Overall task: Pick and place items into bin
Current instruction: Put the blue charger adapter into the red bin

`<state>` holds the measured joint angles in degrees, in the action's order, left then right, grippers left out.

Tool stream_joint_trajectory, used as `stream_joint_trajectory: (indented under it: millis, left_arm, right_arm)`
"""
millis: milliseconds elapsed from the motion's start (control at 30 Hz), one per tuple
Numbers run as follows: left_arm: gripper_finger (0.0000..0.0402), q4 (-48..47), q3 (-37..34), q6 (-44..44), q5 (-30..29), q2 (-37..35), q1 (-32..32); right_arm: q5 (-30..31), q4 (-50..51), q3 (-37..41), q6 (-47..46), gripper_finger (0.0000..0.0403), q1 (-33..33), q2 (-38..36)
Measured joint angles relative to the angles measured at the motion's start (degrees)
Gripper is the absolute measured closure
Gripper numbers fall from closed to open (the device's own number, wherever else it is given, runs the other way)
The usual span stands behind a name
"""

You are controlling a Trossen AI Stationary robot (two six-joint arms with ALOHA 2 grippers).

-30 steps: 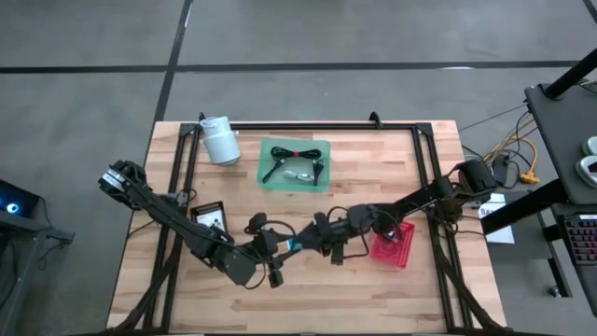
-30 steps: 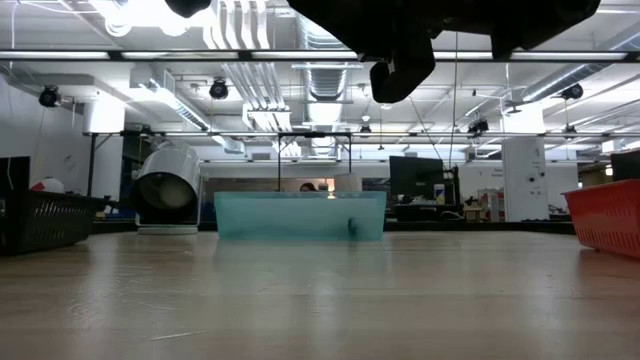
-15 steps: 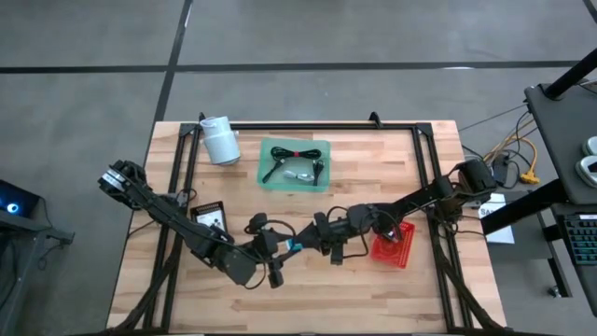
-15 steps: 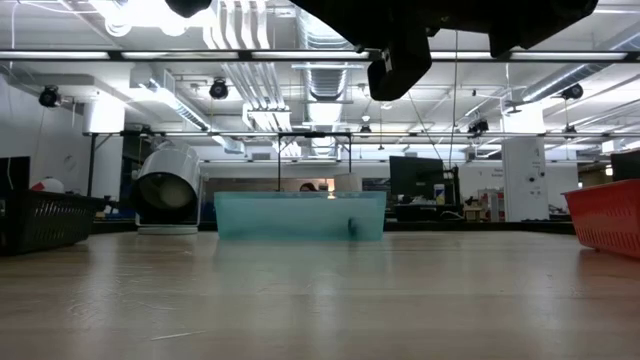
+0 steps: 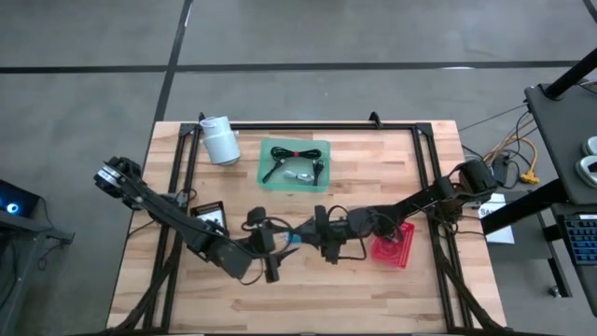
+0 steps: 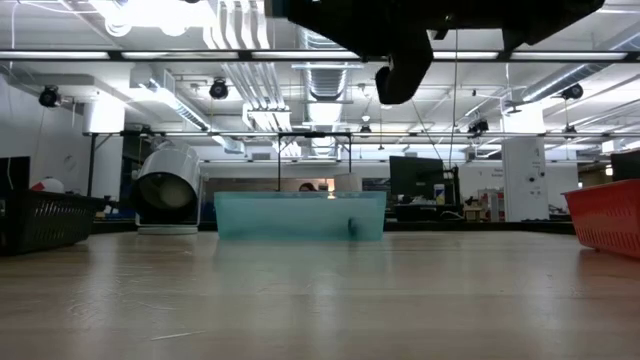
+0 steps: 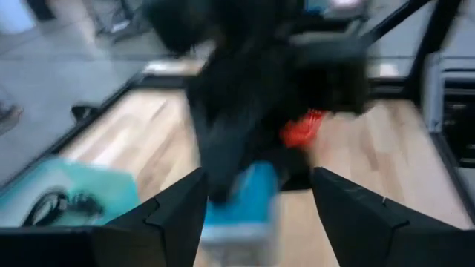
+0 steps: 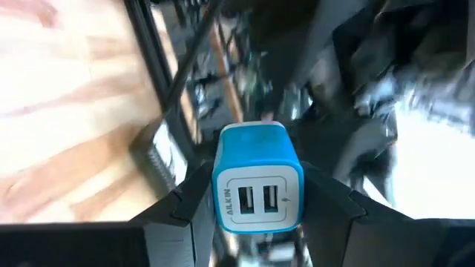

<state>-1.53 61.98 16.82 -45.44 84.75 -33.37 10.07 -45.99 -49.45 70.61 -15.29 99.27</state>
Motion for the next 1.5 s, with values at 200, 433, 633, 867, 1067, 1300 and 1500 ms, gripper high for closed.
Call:
stream_joint_trajectory:
  millis: [200,433,633,867,1067,1300,1500]
  left_arm:
    - [0.0176,-5.08,-0.02,-6.27,0.91,-7.10,-0.22]
    - [0.0176,-11.19,-0.16,-9.44,0.10,-11.70,-0.23]
    - [0.0176,-11.49,-0.52,-16.49,-0.09,-11.82,-0.10]
    - [0.0176,-11.49,-0.57,-23.98,-2.32,-11.73,0.25]
    - [0.0176,-11.50,-0.57,-25.33,-4.65,-11.76,1.49]
    - [0.0175,-11.50,-0.57,-25.33,-4.73,-11.76,2.94]
    - [0.0175,-11.45,-0.96,-25.29,-4.73,-11.76,3.57]
  right_arm:
    - [11.64,4.76,0.17,-5.59,0.0265,-0.91,-0.08]
    - [28.91,12.58,0.15,-16.50,0.0265,-5.12,-0.67]
    - [42.94,29.52,0.17,-32.95,0.0265,-9.97,-3.51]
    - [43.21,57.02,0.15,-67.42,0.0265,-14.47,-12.33]
    - [31.45,75.83,0.15,-91.97,0.0265,-17.74,-20.42]
    - [18.97,87.51,0.17,-108.42,0.0265,-22.72,-26.46]
    - [13.98,94.52,0.17,-120.56,0.0265,-27.01,-28.42]
